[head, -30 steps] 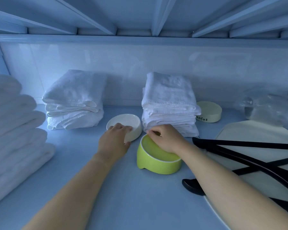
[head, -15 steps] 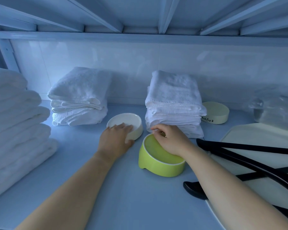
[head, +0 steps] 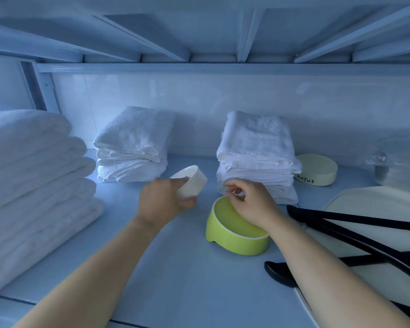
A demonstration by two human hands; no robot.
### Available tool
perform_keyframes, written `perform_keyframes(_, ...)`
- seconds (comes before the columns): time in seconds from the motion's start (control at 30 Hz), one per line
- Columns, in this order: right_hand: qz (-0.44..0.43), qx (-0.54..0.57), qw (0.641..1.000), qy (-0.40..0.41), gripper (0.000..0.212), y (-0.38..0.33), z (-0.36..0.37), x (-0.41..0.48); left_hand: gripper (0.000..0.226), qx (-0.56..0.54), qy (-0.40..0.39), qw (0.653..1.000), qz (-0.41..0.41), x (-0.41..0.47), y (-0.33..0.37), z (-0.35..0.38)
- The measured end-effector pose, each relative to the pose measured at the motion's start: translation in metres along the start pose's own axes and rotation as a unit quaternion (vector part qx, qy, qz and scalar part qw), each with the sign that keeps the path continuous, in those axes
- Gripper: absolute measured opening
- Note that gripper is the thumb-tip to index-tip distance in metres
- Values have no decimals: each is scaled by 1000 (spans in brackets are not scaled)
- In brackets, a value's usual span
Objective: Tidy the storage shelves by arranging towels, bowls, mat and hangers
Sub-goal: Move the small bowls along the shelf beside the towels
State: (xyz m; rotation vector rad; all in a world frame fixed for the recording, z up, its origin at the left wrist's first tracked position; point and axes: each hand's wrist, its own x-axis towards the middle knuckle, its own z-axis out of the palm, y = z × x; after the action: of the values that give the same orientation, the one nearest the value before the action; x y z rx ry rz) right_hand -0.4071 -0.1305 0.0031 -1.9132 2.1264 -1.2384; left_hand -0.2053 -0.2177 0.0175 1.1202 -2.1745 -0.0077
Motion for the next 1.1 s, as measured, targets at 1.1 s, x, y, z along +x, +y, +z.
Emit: perform_keyframes(1.1, -84, -161, 969, -170, 14, -110, 62, 9, 39, -155, -71, 981, -92, -13, -67, -20)
